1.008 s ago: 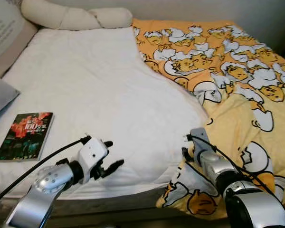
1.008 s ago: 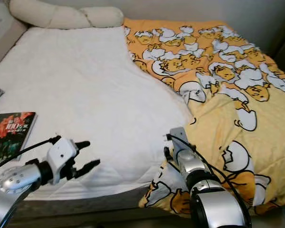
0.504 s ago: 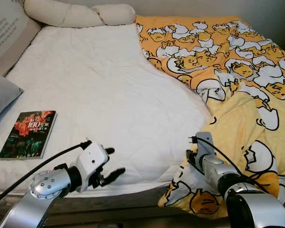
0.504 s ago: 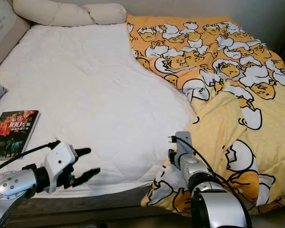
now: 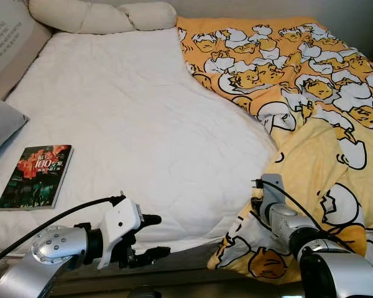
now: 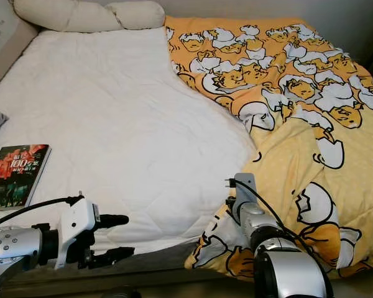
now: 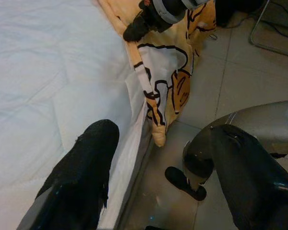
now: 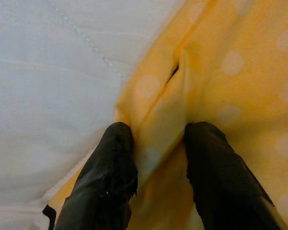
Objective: Clean up the room
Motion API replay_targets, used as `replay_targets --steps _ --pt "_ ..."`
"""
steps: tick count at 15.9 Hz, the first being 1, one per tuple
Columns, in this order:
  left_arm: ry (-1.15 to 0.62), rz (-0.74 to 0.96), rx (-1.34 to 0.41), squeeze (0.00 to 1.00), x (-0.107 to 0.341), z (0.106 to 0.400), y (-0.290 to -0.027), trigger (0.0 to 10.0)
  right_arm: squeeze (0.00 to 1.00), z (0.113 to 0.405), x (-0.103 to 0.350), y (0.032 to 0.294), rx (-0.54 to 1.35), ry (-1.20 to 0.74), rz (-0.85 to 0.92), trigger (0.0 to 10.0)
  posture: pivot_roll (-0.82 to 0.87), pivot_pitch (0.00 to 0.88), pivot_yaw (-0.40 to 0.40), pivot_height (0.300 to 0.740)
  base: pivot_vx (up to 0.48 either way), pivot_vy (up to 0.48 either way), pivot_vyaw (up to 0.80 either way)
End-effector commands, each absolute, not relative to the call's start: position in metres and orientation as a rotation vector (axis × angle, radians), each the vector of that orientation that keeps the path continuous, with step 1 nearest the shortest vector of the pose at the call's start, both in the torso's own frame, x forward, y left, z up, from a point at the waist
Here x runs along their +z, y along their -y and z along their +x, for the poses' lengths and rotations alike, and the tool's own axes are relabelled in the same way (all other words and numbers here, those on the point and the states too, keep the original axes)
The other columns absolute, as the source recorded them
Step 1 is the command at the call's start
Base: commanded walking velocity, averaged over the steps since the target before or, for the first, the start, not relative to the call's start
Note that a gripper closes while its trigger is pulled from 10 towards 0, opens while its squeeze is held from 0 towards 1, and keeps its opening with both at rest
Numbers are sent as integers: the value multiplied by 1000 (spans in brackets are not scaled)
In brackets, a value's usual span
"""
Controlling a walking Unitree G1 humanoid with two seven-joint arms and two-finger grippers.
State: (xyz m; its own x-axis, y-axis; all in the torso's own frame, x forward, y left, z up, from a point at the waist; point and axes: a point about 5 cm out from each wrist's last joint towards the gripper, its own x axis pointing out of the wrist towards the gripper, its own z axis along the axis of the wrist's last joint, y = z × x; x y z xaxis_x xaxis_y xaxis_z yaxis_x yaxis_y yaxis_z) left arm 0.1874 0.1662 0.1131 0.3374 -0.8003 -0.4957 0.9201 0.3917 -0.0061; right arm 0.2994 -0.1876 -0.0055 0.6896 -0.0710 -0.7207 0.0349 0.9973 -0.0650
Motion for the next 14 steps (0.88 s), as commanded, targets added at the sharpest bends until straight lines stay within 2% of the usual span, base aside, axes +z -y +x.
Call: replay_targets --steps 1,10,14 --pt "-476 316 -1151 0 113 188 -168 10000 0 294 -10 195 -78 -832 -52 0 242 50 -11 740 0 0 0" --pt "-477 329 -1152 0 110 195 -167 10000 0 294 -8 197 -32 -824 -49 0 194 8 -8 740 0 0 0" --pt "-463 325 -1151 0 108 198 -165 10000 0 290 -11 185 187 -825 29 0 147 0 8 740 0 0 0"
